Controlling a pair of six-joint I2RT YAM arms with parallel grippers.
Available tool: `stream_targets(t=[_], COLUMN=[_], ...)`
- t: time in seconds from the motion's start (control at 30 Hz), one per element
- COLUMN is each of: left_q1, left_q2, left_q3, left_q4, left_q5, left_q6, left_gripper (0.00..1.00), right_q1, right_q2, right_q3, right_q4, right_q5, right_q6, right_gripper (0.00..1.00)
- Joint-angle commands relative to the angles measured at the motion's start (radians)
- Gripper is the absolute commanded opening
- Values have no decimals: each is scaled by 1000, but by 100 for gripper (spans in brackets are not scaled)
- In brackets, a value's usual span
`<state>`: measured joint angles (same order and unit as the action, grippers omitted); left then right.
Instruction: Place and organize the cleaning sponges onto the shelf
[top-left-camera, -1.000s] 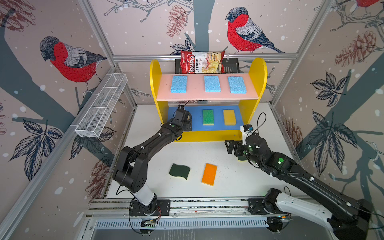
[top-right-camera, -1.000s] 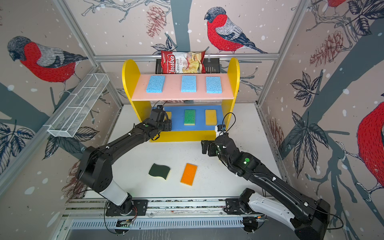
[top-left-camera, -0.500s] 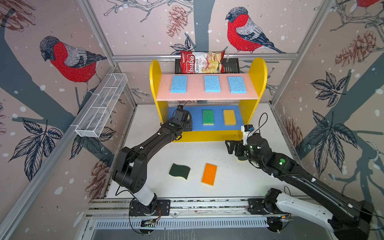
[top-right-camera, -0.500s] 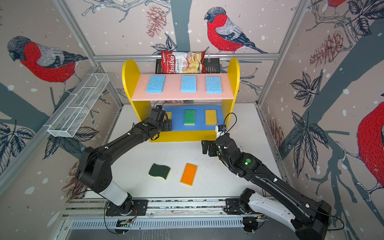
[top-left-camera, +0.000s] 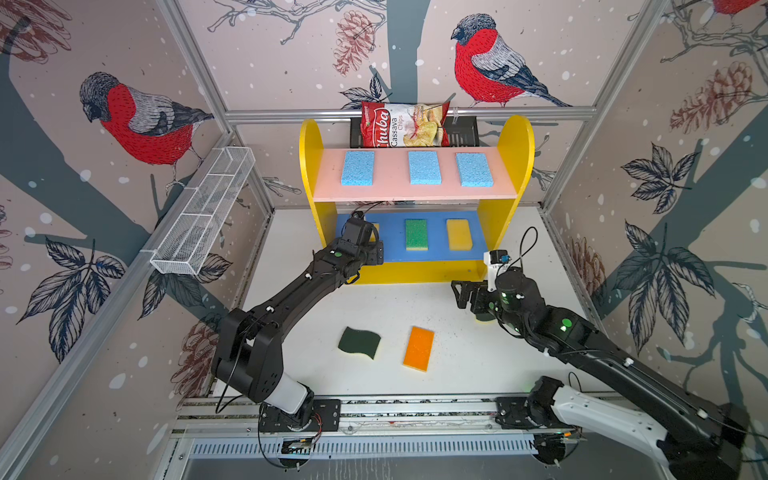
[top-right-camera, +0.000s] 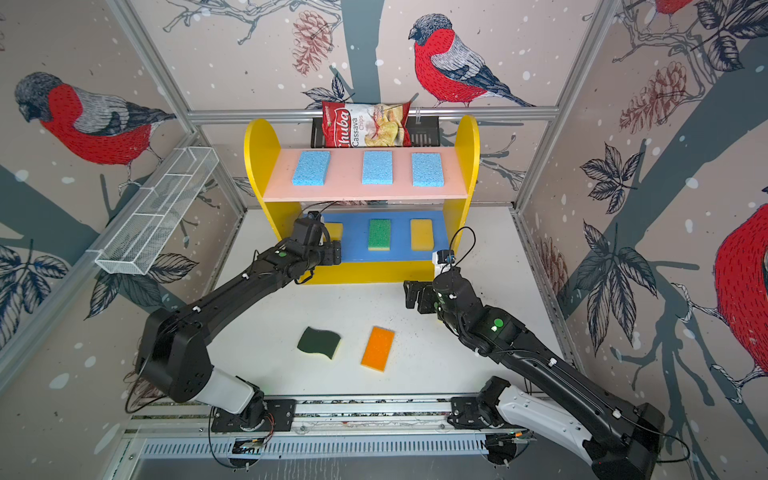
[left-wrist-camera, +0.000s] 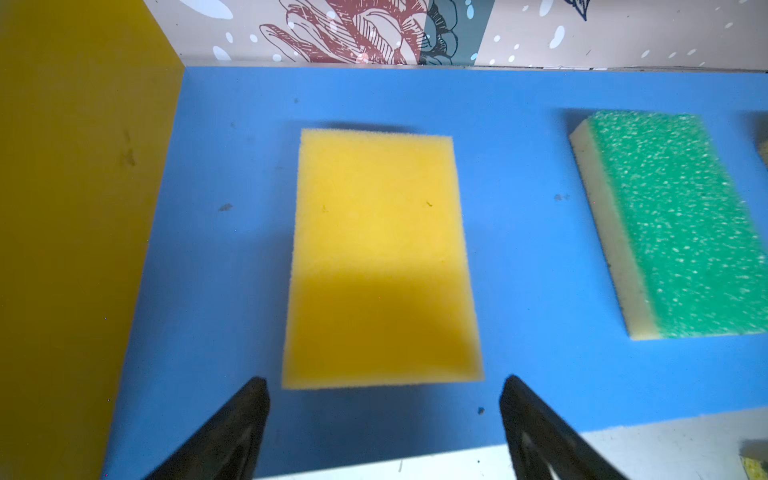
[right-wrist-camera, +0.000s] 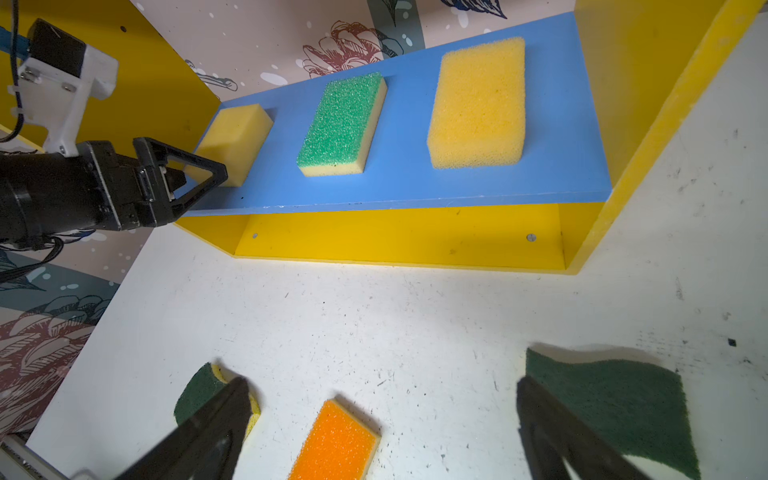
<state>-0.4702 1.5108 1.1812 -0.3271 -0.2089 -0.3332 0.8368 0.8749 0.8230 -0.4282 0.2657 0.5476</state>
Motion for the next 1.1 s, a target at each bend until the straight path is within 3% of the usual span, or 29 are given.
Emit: stream_targets(t=[0.0, 0.23, 0.5, 0.77, 1.07], left_q1=[-2, -4, -6, -8, -8], left_q2=[-34, -112, -319, -532, -653], left_q3=[-17, -61, -163, -246, -325], left_q4=[2, -29, -94, -200, -276], left_q5=[30, 57, 58, 27, 3], left_q6=[20, 30, 42, 26, -42], left_gripper=[88, 87, 87, 87, 84], right_q1=[0, 7, 25, 70, 90], right_q2=[0, -2, 7, 29, 23], right_q3=[7, 20, 42, 86, 143], right_q4=[-2, -9, -26, -104, -189], right_q5=[13, 10, 34, 145, 218], right_q6=[3, 28, 65, 109, 132], right_gripper=[100, 100, 100, 100, 100])
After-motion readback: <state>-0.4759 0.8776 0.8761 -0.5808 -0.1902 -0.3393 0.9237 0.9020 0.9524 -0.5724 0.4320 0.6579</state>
